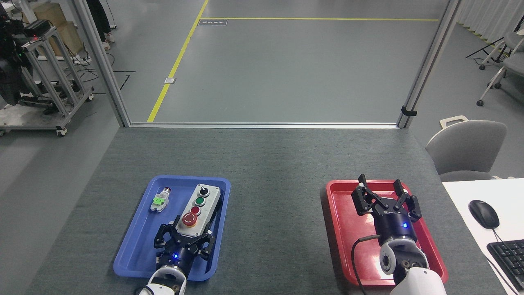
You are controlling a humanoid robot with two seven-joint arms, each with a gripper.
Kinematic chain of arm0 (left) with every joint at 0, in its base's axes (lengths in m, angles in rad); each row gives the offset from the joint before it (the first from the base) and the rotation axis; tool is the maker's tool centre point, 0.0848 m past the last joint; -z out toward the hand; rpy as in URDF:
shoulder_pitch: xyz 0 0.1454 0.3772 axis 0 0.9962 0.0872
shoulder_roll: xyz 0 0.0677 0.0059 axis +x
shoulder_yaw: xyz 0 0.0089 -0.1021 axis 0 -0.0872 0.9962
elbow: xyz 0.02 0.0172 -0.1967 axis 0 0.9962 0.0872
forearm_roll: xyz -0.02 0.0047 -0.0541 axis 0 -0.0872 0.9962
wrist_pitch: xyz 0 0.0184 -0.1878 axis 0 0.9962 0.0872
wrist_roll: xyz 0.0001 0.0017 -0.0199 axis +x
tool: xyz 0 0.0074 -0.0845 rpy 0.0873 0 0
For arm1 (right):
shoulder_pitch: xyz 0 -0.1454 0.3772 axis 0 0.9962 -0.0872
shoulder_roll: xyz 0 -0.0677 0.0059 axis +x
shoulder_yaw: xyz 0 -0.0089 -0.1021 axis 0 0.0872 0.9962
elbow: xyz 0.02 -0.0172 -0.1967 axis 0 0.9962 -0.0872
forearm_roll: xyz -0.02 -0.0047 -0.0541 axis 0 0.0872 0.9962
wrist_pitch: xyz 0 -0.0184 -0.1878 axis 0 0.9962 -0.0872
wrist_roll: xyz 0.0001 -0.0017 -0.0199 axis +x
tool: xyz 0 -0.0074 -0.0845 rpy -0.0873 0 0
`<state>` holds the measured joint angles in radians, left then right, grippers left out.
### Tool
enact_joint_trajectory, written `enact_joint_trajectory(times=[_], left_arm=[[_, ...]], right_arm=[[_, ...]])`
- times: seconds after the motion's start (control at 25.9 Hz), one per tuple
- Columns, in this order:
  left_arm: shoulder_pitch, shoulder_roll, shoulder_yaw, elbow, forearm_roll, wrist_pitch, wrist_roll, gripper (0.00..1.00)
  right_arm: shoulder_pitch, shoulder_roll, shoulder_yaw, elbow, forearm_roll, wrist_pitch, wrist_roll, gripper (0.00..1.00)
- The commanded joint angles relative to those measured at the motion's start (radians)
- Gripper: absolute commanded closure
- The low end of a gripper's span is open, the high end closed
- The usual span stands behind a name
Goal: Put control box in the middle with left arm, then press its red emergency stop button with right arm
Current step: 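Lift the control box with the left gripper and carry it between the trays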
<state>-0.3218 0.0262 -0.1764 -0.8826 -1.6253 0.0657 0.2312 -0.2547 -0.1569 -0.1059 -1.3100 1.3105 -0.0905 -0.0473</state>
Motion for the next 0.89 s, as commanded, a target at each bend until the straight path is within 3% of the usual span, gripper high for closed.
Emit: enact_joint_trajectory(times=[0.0, 0.08, 0.15, 0.19, 0.23, 0.39, 0.62, 0.7, 0.85], left_arm=[[-0.005, 0.003, 0.000, -0.001, -0.001, -0.003, 0.000, 0.32], [-0.003, 0.008, 0.000, -0.007, 0.001, -0.018, 0.000, 0.47], [0.000, 0.017, 0.008, -0.021, 0.005, -0.067, 0.002, 0.77], [-0.002, 0.017, 0.017, -0.030, 0.019, -0.092, 0.002, 0.80], [0.004, 0.017, 0.025, -0.045, 0.051, -0.115, 0.003, 1.00], [0.010, 0.034, 0.026, -0.127, 0.197, -0.141, 0.008, 1.00], [0.041, 0.050, 0.026, -0.283, 0.219, -0.139, 0.010, 1.00], [0.063, 0.034, 0.012, -0.331, 0.219, -0.129, 0.002, 1.00], [0.058, -0.111, -0.044, -0.326, 0.197, -0.092, -0.021, 1.00]], right_arm=[[0.000, 0.000, 0.000, 0.000, -0.001, 0.000, 0.003, 0.00], [0.000, 0.000, 0.000, 0.000, -0.001, 0.000, 0.003, 0.00], [0.000, 0.000, 0.000, 0.000, 0.001, 0.000, 0.003, 0.00], [0.000, 0.000, 0.000, 0.000, 0.000, 0.000, 0.003, 0.00], [0.000, 0.000, 0.000, 0.000, 0.000, -0.002, 0.003, 0.00], [0.000, -0.001, 0.000, 0.000, -0.001, 0.000, 0.003, 0.00], [0.000, -0.003, 0.000, 0.000, 0.001, 0.000, 0.003, 0.00], [0.000, -0.003, 0.000, 0.000, 0.000, -0.002, 0.003, 0.00], [0.000, -0.003, 0.000, 0.000, 0.000, 0.000, 0.003, 0.00]])
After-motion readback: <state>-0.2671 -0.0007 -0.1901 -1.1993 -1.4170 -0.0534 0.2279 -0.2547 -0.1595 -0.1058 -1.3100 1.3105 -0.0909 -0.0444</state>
